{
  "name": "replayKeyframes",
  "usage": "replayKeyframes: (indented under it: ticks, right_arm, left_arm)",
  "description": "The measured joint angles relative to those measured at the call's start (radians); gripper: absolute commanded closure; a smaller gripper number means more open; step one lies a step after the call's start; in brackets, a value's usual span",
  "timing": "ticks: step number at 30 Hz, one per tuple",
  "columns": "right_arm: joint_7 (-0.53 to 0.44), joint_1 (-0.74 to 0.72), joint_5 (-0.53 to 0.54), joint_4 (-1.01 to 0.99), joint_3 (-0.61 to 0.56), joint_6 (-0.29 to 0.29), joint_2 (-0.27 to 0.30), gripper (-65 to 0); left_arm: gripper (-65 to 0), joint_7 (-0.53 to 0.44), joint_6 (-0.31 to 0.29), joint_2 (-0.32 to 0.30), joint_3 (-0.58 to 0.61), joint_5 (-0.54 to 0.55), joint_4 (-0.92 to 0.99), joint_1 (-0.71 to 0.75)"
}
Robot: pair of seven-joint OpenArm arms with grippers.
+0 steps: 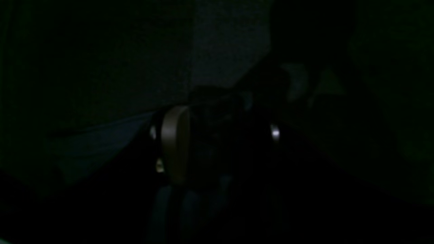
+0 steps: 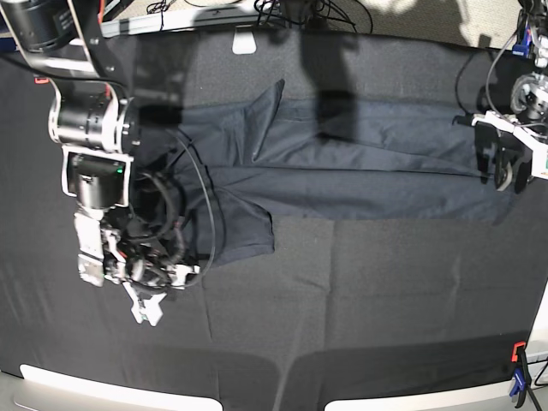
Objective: Layout the t-shirt on the table in an organized manner, then fold the t-shirt properly
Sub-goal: 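Lower the right gripper to the collar end and grasp the shirt edge, then drag the grasped fabric with the right gripper across the shirt body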
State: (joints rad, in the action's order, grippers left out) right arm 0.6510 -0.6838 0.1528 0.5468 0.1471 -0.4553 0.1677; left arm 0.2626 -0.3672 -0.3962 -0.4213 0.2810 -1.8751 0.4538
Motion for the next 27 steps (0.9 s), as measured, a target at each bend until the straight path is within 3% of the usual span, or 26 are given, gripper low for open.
replayKeyframes:
  ticks: [7,9,12,13,17,21,27]
  right_arm:
    - [0.023,0.005,0.003,0.002,0.001,0.000,-0.010,-0.8]
    - [0.023,0.005,0.002,0.003,0.001,-0.007,-0.009,-0.7]
    - [0.026,0.017,-0.064,0.050,0.001,-0.132,-0.005,-0.4]
    - [0.030,0.023,-0.061,0.082,0.001,-0.146,-0.006,-0.3]
    - [0.079,0.036,-0.052,0.257,0.000,-0.151,-0.013,-0.2]
    - [0.129,0.071,0.060,0.467,-0.018,-0.186,-0.013,-0.2]
    - [0.186,0.277,0.073,0.755,-0.131,-0.195,-0.013,-0.2]
  left_arm:
    - [-17.4,0.000,0.000,0.000,0.000,0.000,0.000,0.000]
    - [-17.5,0.000,0.000,0.000,0.000,0.000,0.000,0.000]
    - [-17.4,0.000,0.000,0.000,0.000,0.000,0.000,0.000]
    - [-17.4,0.000,0.000,0.000,0.000,0.000,0.000,0.000]
    - [-17.4,0.000,0.000,0.000,0.000,0.000,0.000,0.000]
    - [-17.4,0.000,0.000,0.000,0.000,0.000,0.000,0.000]
    - [-17.4,0.000,0.000,0.001,0.000,0.000,0.000,0.000]
